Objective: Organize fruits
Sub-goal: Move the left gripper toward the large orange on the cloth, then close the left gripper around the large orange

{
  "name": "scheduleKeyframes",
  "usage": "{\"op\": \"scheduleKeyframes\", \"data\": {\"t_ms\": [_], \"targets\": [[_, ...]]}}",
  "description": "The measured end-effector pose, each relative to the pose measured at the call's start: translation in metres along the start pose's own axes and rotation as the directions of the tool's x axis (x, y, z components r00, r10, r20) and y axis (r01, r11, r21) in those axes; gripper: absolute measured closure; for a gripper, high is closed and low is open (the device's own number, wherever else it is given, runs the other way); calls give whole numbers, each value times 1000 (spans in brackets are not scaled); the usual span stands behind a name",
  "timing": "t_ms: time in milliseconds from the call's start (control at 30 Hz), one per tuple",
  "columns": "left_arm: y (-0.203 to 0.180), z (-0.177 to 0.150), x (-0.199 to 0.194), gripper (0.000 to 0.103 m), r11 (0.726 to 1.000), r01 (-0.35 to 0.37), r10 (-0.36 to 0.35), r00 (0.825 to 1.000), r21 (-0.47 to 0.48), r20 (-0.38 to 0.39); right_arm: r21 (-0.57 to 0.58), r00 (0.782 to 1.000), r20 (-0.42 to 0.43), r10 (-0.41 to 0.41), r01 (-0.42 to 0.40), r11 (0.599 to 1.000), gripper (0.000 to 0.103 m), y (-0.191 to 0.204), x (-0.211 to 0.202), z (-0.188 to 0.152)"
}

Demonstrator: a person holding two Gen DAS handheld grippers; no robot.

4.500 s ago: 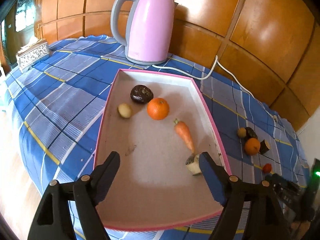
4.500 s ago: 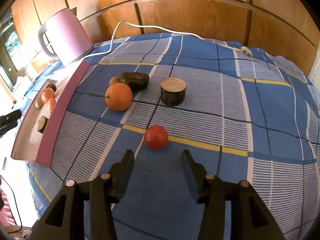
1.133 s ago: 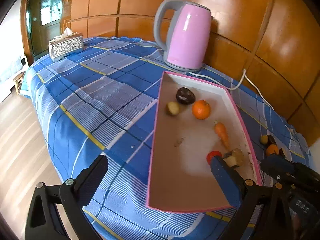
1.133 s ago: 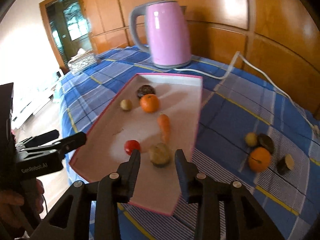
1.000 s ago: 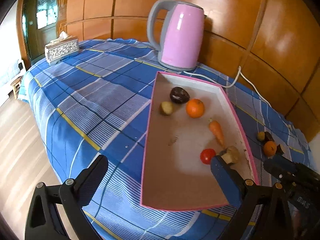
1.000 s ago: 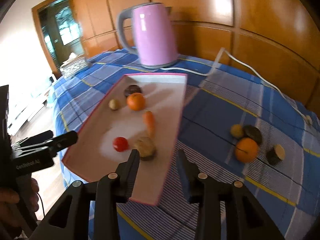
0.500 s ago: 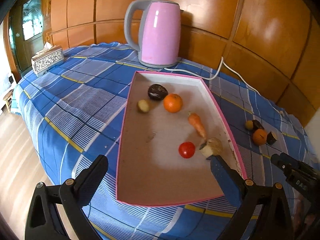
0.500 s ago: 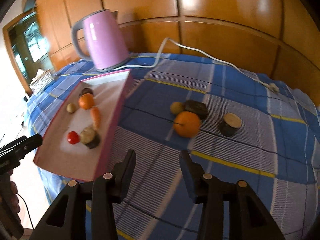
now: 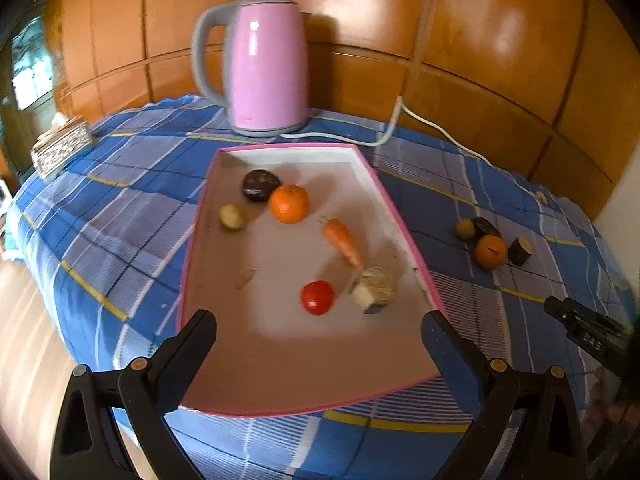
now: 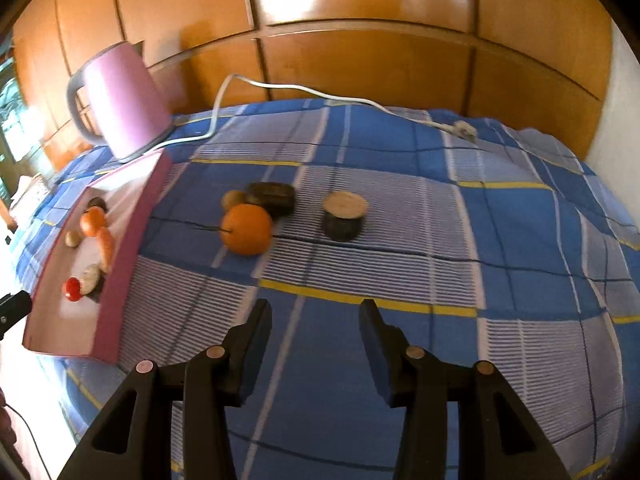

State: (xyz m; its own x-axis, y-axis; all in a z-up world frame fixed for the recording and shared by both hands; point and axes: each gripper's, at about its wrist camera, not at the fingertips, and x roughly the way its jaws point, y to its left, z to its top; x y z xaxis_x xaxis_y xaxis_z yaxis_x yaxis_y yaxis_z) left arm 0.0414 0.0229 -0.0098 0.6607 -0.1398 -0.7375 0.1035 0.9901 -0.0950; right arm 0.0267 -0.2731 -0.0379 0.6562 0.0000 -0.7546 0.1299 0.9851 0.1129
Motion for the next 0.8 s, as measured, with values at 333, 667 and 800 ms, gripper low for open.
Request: {"op": "scheduleKeyframes", "data": {"t_ms": [333,667,800], "targets": [[-39,15,8,0,992,62,-62,998,110,0,78,998,-8,-66,67,995,57,-34,1,-9],[-98,34,33,0,963,169,-154,984,208,-91,106,997,-11,-72,73,992,57,-48,5,-14],[-121,46,48,1,957,168,-144,983,236,-113,113,997,-12,-72,73,991,57,-53,6,-15]]}}
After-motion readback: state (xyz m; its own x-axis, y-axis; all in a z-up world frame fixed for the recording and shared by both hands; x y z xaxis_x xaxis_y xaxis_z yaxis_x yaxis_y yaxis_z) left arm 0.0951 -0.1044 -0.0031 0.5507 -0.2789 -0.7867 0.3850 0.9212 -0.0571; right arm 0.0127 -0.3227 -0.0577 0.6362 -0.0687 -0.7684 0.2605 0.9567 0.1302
